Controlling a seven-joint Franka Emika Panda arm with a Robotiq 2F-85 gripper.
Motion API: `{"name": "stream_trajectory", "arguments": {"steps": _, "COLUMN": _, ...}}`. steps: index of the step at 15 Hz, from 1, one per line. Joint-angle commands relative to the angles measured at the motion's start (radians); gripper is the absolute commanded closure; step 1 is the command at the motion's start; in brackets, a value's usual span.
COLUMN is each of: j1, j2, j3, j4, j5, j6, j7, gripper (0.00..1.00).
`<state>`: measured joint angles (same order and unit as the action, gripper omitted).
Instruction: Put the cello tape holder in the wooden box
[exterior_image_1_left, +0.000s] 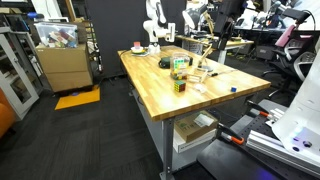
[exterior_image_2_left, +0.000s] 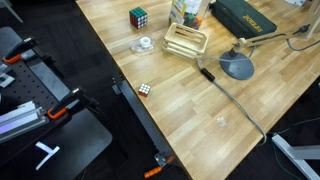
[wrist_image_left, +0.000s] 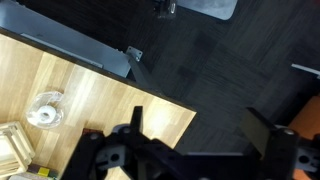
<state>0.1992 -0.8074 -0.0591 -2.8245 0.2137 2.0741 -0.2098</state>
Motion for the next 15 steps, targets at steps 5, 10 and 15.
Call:
{"name": "stream_trajectory", "arguments": {"steps": 5, "j1": -0.048, "j2": 0.085, "j3": -0.003, "j4": 0.01, "j5": -0.04, "j6": 0.065, "j7": -0.027, "gripper": 0.0}}
{"name": "stream_trajectory", "arguments": {"steps": 10, "j1": -0.127, "j2": 0.304, "j3": -0.034, "j4": 0.032, "j5": -0.104, "j6": 0.22, "j7": -0.012, "gripper": 0.0}}
{"name": "stream_trajectory", "arguments": {"steps": 15, "j1": -0.157, "j2": 0.393, "j3": -0.044, "j4": 0.041, "j5": -0.104, "j6": 0.273, "j7": -0.009, "gripper": 0.0}}
